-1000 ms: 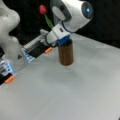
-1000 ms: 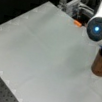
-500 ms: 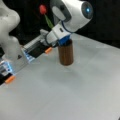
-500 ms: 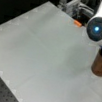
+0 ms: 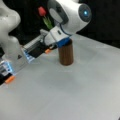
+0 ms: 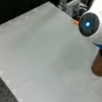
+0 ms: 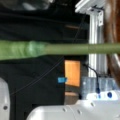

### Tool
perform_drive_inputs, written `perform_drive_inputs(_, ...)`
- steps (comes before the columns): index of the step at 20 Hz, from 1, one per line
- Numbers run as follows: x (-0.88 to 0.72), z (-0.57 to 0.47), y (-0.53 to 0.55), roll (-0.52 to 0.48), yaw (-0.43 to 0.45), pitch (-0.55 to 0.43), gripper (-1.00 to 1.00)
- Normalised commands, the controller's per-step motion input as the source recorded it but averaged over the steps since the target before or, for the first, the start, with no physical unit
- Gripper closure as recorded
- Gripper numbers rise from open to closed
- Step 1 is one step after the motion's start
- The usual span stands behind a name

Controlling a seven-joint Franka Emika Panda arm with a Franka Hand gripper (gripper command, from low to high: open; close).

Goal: Flower insertion into a vase

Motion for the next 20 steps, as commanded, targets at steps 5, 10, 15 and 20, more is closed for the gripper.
perform_drive_inputs(5,0.36,-0.04,-0.05,0.011,0.045,0.149,-1.0)
perform_drive_inputs(10,0.4,-0.06,-0.11,0.01,0.063,0.152,-1.0)
perform_drive_inputs(15,0.47,-0.06,-0.19,0.001,0.079,0.172,-1.0)
perform_drive_inputs(20,0.46,-0.06,-0.19,-0.004,0.119,0.191,-1.0)
